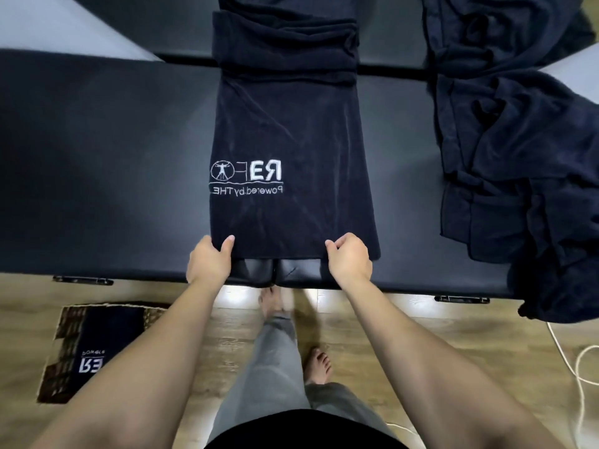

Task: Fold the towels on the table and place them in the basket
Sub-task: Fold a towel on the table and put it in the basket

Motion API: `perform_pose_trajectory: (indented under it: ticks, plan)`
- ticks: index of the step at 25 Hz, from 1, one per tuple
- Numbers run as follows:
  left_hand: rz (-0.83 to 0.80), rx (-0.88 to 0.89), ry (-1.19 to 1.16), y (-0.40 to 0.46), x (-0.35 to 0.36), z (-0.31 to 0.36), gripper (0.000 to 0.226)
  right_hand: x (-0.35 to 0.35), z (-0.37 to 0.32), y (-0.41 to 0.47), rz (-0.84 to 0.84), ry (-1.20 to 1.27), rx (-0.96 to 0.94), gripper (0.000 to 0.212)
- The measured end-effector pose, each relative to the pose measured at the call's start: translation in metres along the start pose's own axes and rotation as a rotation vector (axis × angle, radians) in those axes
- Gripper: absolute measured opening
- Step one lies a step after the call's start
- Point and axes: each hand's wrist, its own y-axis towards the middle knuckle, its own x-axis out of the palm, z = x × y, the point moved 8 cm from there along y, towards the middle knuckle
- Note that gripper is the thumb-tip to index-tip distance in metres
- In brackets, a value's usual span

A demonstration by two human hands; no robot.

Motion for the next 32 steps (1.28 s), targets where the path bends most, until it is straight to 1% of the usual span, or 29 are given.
perform_pose_trajectory:
  ticks: [1,2,4,5,6,8,10,12,13,14,15,16,17,19,20,21,22,23,24,25,26,27,28,29,31,32]
  plan:
    - [0.013,-0.013,-0.017,-0.003,-0.003,-0.001,0.044,-0.004,0.003,0.0,0.05,-0.005,-0.004,0.019]
    - [0.045,-0.021,-0.033,-0.007,-0.009,0.001,0.045,-0.009,0.005,0.0,0.112,-0.02,0.0,0.027]
    - [0.135,-0.023,-0.079,-0.014,-0.019,0.003,0.043,-0.015,0.009,-0.002,0.193,-0.051,0.052,0.058]
    - [0.181,-0.006,-0.109,-0.018,-0.023,0.005,0.041,-0.017,0.01,-0.002,0.214,-0.06,0.08,0.071]
    - [0.211,0.015,-0.139,-0.019,-0.026,0.007,0.037,-0.017,0.01,-0.002,0.223,-0.07,0.091,0.08]
    - [0.199,0.02,-0.193,-0.015,-0.026,0.008,0.034,-0.018,0.008,0.002,0.228,-0.068,0.114,0.087]
    - [0.098,-0.013,-0.236,-0.004,-0.022,0.008,0.04,-0.023,0.008,0.009,0.211,-0.048,0.171,0.085]
    - [-0.017,-0.017,-0.262,0.008,-0.017,0.007,0.052,-0.023,0.006,0.013,0.183,-0.054,0.165,0.071]
    - [-0.07,-0.011,-0.282,0.01,-0.013,0.008,0.049,-0.02,0.001,0.015,0.173,-0.094,0.111,0.061]
    - [-0.113,0.003,-0.294,0.009,-0.009,0.012,0.04,-0.017,-0.006,0.013,0.161,-0.129,0.041,0.052]
    - [-0.141,0.026,-0.311,0.007,-0.006,0.019,0.029,-0.012,-0.012,0.01,0.151,-0.103,-0.017,0.046]
    - [-0.157,0.034,-0.35,0.004,-0.003,0.027,0.02,-0.01,-0.014,0.007,0.144,0.01,-0.034,0.042]
    - [-0.179,0.007,-0.435,0.0,0.002,0.031,0.015,-0.006,-0.008,0.008,0.124,0.228,0.006,0.038]
    - [-0.285,-0.118,-0.703,-0.01,0.013,0.033,0.014,0.0,0.008,0.004,0.041,0.828,0.192,0.03]
    - [-0.336,-0.189,-0.81,-0.014,0.018,0.029,0.013,0.001,0.016,0.001,-0.001,1.015,0.28,0.028]
    - [-0.349,-0.248,-0.842,-0.015,0.02,0.021,0.012,-0.002,0.022,-0.001,-0.026,1.056,0.331,0.025]
    - [-0.323,-0.271,-0.784,-0.015,0.018,0.011,0.011,-0.007,0.028,-0.002,-0.018,0.947,0.343,0.024]
    - [-0.264,-0.244,-0.64,-0.011,0.012,0.001,0.012,-0.015,0.033,-0.002,0.034,0.727,0.313,0.028]
    - [-0.182,-0.183,-0.452,-0.008,0.004,-0.004,0.017,-0.025,0.035,-0.003,0.118,0.454,0.242,0.038]
    - [-0.095,-0.116,-0.283,-0.008,-0.006,-0.003,0.023,-0.033,0.03,-0.006,0.218,0.223,0.139,0.049]
    - [-0.028,-0.065,-0.178,-0.009,-0.013,0.0,0.029,-0.038,0.016,-0.012,0.306,0.04,0.005,0.054]
    - [0.015,-0.037,-0.143,-0.01,-0.017,0.002,0.034,-0.035,0.004,-0.017,0.343,-0.085,-0.104,0.055]
    - [0.026,-0.033,-0.167,-0.01,-0.02,0.004,0.037,-0.028,-0.004,-0.019,0.315,-0.155,-0.149,0.057]
    - [0.015,-0.043,-0.221,-0.007,-0.018,0.003,0.038,-0.017,-0.005,-0.017,0.255,-0.175,-0.121,0.061]
    - [-0.025,-0.063,-0.306,0.002,-0.012,-0.004,0.028,-0.007,0.0,-0.011,0.161,-0.137,0.024,0.067]
    - [-0.049,-0.071,-0.319,0.004,-0.011,-0.005,0.021,-0.005,0.0,-0.008,0.147,-0.115,0.068,0.064]
